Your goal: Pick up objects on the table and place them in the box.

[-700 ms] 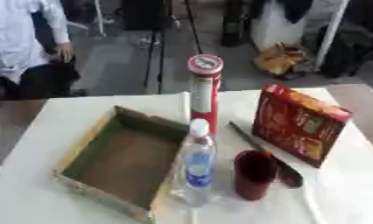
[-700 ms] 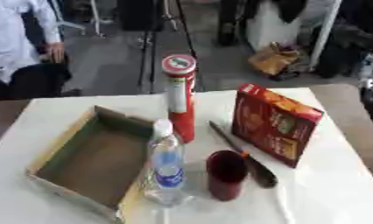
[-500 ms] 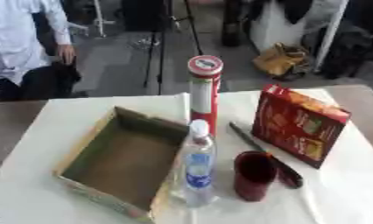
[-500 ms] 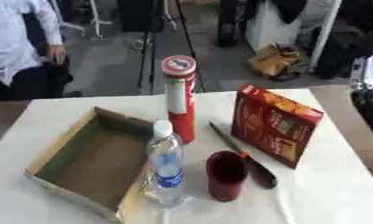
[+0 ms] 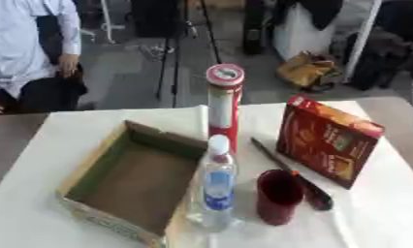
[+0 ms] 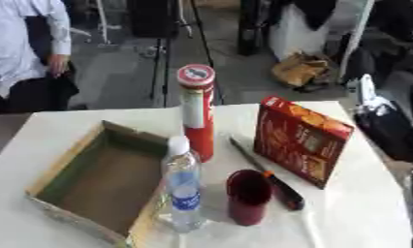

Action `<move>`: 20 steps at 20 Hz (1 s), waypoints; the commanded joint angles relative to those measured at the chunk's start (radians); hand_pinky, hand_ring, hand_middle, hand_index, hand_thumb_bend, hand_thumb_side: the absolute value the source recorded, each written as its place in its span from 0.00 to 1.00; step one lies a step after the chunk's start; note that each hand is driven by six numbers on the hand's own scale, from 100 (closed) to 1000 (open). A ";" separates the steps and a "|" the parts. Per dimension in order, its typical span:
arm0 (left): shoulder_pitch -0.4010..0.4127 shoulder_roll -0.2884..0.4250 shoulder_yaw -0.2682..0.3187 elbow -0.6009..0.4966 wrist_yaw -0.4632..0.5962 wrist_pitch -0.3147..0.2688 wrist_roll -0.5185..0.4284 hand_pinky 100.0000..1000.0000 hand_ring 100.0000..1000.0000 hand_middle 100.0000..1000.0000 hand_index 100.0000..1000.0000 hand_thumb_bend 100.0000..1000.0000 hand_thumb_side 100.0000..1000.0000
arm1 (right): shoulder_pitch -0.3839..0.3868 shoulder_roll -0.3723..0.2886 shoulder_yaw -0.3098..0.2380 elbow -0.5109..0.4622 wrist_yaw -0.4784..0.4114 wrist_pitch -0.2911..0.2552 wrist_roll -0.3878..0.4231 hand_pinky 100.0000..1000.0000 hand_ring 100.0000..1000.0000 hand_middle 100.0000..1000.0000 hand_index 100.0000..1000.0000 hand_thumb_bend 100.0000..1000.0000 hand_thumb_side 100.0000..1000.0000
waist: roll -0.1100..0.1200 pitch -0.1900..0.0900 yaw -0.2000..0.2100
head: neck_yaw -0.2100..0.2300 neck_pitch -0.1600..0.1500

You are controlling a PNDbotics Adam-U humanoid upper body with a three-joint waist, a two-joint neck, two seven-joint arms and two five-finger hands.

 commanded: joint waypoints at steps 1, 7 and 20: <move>-0.009 0.010 0.000 -0.015 0.005 -0.002 -0.013 0.81 0.90 0.85 0.83 0.00 0.97 | -0.045 -0.045 0.032 -0.017 0.011 0.005 0.038 0.95 0.94 0.92 0.96 0.21 1.00 | -0.005 -0.025 -0.002 | -0.008 -0.007; -0.006 0.020 -0.009 -0.015 0.006 -0.005 -0.019 0.84 0.93 0.89 0.87 0.00 0.97 | -0.187 -0.137 0.137 -0.006 0.061 0.014 0.177 0.96 0.95 0.94 0.98 0.23 1.00 | -0.018 -0.043 -0.003 | -0.024 -0.001; 0.004 0.031 -0.025 -0.015 0.001 0.006 -0.130 0.84 0.90 0.85 0.82 0.00 0.93 | -0.398 -0.241 0.362 0.233 -0.211 0.028 0.344 0.93 0.95 0.93 0.99 0.51 1.00 | -0.035 -0.055 0.002 | -0.027 -0.002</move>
